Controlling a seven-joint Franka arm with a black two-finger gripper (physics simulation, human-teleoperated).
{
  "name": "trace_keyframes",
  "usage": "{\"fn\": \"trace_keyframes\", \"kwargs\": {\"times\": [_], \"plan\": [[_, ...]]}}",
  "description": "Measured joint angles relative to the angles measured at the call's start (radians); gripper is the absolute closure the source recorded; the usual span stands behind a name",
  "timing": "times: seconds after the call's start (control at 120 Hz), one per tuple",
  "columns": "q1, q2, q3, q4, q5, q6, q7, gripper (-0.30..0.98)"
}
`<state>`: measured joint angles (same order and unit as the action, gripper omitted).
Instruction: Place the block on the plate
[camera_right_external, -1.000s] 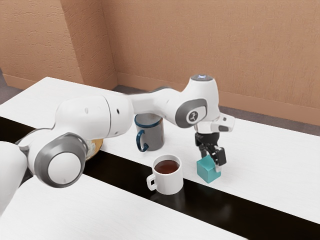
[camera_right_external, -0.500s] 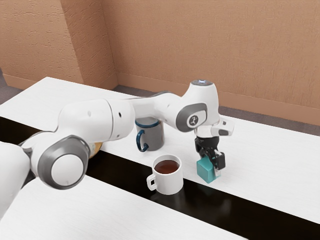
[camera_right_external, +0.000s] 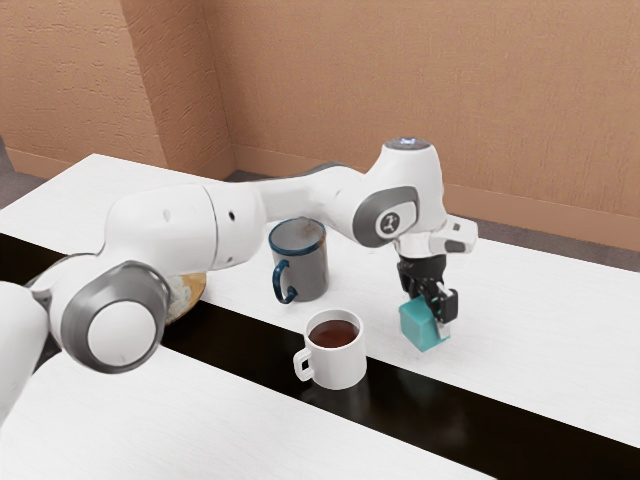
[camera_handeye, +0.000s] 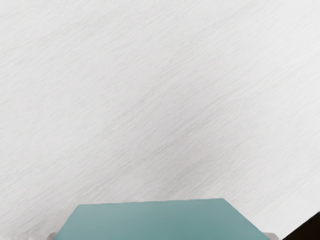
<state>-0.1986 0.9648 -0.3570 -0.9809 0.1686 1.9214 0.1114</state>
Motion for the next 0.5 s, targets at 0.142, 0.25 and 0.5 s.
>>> {"fn": "trace_keyframes", "kwargs": {"times": [0.142,0.25,0.5], "plan": [[0.011,-0.036,-0.196,0.006,0.086,-0.051,-0.026,0.32],[0.04,-0.024,-0.281,0.094,0.168,-0.094,-0.041,0.33],[0.18,-0.256,-0.154,0.092,0.184,-0.222,-0.028,0.35]]}}
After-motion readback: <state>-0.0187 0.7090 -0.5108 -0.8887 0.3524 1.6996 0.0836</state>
